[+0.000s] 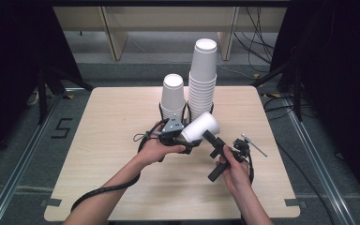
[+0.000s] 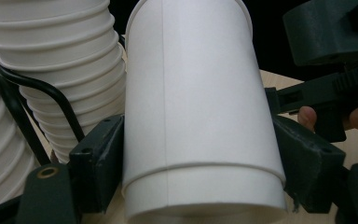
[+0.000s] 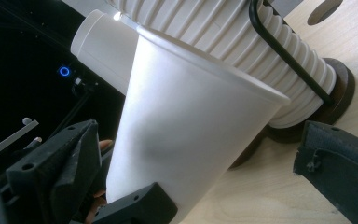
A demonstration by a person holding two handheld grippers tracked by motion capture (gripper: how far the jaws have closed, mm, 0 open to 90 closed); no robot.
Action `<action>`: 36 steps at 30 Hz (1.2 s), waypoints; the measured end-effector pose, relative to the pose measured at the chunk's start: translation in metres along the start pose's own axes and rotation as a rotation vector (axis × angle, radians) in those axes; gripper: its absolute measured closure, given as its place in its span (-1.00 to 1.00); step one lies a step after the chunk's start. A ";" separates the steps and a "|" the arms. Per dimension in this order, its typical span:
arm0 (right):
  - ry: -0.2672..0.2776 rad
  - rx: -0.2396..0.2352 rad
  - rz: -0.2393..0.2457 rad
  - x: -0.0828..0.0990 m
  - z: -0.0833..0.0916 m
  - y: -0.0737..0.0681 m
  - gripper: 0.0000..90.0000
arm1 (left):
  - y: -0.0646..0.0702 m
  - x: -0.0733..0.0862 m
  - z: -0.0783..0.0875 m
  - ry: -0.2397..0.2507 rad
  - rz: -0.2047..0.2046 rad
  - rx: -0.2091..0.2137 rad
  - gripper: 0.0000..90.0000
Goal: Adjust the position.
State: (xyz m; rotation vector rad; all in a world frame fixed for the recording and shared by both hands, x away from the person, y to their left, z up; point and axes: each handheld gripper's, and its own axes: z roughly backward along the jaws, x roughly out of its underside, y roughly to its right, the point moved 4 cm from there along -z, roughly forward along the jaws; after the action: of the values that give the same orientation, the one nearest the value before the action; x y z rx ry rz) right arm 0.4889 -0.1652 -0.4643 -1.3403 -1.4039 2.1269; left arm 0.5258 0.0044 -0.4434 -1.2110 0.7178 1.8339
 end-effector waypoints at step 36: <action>-0.011 0.016 -0.099 -0.002 -0.023 0.003 -0.94 | 0.009 -0.001 -0.008 -0.001 -0.010 0.013 -0.49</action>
State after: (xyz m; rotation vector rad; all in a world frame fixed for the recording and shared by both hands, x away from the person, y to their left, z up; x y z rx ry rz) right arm 0.5094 -0.1548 -0.4678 -1.2283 -1.4239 2.0802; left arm 0.5224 -0.0072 -0.4452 -1.2031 0.7206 1.8196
